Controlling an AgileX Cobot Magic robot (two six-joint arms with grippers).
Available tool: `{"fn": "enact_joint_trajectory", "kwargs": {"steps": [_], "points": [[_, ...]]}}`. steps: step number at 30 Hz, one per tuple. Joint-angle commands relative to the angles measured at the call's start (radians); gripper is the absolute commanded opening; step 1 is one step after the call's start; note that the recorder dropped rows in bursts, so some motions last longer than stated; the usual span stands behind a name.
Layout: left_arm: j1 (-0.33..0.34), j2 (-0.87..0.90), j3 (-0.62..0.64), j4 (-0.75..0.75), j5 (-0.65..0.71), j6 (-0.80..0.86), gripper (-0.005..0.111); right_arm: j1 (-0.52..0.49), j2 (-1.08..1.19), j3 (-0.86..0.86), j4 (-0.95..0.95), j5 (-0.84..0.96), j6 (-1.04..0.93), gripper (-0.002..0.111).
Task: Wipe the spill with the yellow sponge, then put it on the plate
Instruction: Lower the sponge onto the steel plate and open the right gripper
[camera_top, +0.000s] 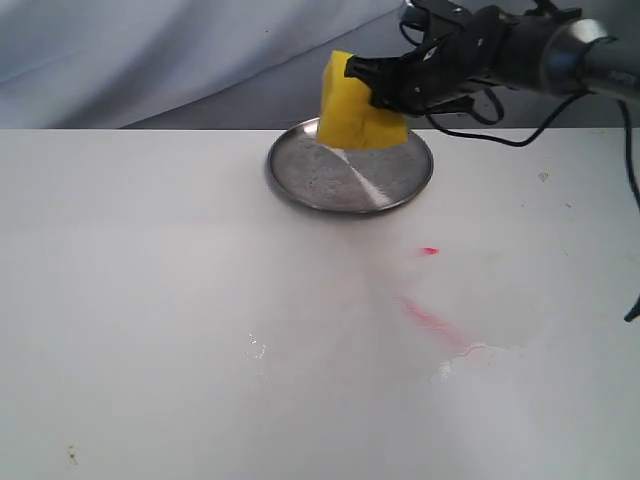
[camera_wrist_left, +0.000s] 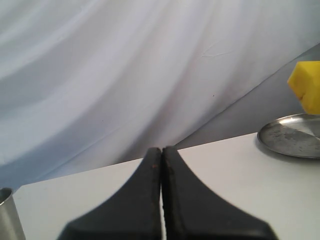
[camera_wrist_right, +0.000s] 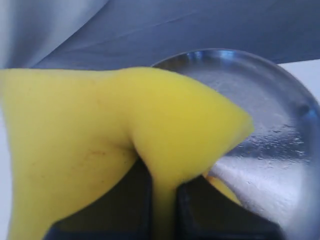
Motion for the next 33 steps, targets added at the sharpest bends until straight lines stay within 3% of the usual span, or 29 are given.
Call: {"fn": "enact_joint_trajectory", "kwargs": {"steps": [1, 4, 5, 8, 10, 12, 13, 19, 25, 29, 33], "points": [[0.001, -0.003, -0.003, -0.008, -0.003, -0.009, 0.0, 0.012, 0.119, -0.174, 0.004, 0.06, -0.006, 0.0], [0.001, -0.003, -0.003, -0.008, -0.003, -0.009, 0.0, 0.012, 0.135, -0.198, -0.004, 0.079, -0.061, 0.001], [0.001, -0.003, -0.003, -0.008, -0.003, -0.009, 0.0, 0.004, 0.135, -0.198, -0.006, 0.098, -0.061, 0.007], [0.001, -0.003, -0.003, -0.008, -0.003, -0.009, 0.0, -0.013, 0.135, -0.198, -0.009, 0.155, -0.061, 0.037], [0.001, -0.003, -0.003, -0.008, -0.003, -0.009, 0.0, -0.013, 0.133, -0.198, -0.011, 0.182, -0.059, 0.068], [0.001, -0.003, -0.003, -0.008, -0.003, -0.009, 0.0, -0.013, 0.131, -0.198, -0.012, 0.198, -0.057, 0.078], [0.001, -0.003, -0.003, -0.008, -0.003, -0.009, 0.0, -0.013, 0.126, -0.198, -0.012, 0.219, -0.055, 0.079], [0.001, -0.003, -0.003, -0.008, -0.003, -0.009, 0.0, -0.013, 0.062, -0.198, -0.073, 0.391, -0.088, 0.067], [0.001, -0.003, -0.003, -0.008, -0.003, -0.009, 0.0, -0.009, -0.078, -0.124, -0.17, 0.501, -0.129, 0.029], [0.001, -0.003, -0.003, -0.008, -0.003, -0.009, 0.0, -0.009, -0.23, 0.095, -0.17, 0.422, -0.15, 0.008], [0.001, -0.003, -0.003, -0.008, -0.003, -0.009, 0.0, -0.009, -0.42, 0.414, -0.131, 0.232, -0.15, 0.0]]}}
